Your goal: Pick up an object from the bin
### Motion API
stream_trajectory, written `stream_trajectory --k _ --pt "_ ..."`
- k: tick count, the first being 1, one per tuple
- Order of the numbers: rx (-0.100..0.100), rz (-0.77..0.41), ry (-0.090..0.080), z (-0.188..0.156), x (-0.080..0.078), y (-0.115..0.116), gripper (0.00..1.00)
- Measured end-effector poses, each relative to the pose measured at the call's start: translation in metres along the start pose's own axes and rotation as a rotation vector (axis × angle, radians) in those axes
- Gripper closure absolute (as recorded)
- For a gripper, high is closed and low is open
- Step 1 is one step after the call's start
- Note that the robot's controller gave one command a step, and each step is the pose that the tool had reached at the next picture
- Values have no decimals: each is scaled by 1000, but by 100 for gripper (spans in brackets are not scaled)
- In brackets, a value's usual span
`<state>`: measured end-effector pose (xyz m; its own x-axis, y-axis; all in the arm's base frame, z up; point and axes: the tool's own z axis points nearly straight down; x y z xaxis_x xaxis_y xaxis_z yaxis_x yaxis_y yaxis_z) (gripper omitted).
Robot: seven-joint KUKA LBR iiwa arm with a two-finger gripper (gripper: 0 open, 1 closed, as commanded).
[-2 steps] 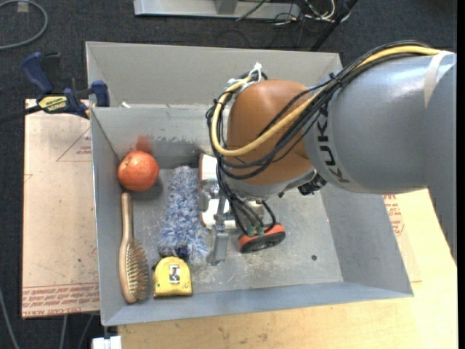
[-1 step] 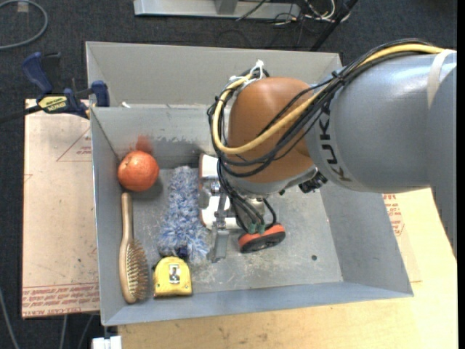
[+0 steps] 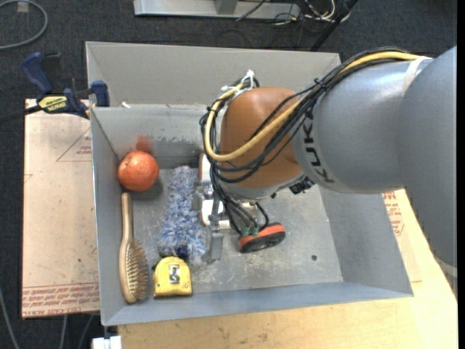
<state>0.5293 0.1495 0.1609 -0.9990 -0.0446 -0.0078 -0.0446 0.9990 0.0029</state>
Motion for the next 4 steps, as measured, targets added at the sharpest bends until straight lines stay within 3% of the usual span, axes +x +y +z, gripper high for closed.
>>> stream_trajectory --k 1,2,3,4 --pt "1 -187 9 44 4 14 0" --pt "-2 -362 -13 88 5 3 100" --pt "-2 -363 -2 91 8 3 0" --pt "-2 -363 -6 89 7 3 100"
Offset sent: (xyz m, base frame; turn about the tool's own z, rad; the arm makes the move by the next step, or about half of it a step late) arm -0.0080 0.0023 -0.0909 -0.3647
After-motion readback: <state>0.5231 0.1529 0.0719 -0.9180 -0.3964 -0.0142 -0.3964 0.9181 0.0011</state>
